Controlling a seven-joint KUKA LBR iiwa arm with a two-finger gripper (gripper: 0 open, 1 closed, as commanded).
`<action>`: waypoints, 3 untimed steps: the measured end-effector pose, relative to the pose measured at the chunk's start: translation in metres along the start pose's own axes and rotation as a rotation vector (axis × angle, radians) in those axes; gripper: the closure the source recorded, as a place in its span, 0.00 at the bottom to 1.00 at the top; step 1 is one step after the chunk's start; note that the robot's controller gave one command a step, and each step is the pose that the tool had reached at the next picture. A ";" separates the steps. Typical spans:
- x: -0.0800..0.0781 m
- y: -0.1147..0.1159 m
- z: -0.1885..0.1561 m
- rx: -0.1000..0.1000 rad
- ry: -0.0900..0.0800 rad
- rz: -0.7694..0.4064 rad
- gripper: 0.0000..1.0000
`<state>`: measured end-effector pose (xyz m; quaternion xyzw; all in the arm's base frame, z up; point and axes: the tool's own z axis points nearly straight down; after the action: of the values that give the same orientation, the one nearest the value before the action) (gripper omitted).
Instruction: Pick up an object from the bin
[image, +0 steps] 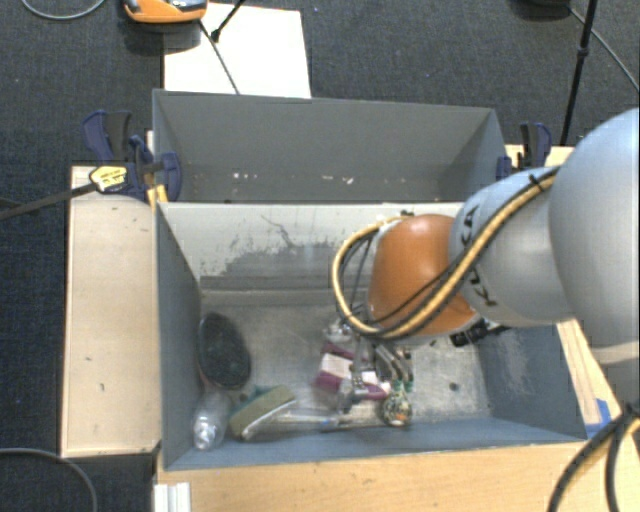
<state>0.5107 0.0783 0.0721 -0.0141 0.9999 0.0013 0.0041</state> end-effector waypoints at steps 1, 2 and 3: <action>-0.003 0.000 -0.003 -0.001 -0.009 0.003 1.00; -0.013 0.043 -0.002 0.003 -0.003 0.058 1.00; -0.010 0.045 -0.005 0.001 0.004 0.087 1.00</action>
Offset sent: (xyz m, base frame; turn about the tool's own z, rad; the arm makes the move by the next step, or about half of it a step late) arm 0.0000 0.0000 0.0000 0.0000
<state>0.5196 0.1240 0.0770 0.0294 0.9996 0.0010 0.0021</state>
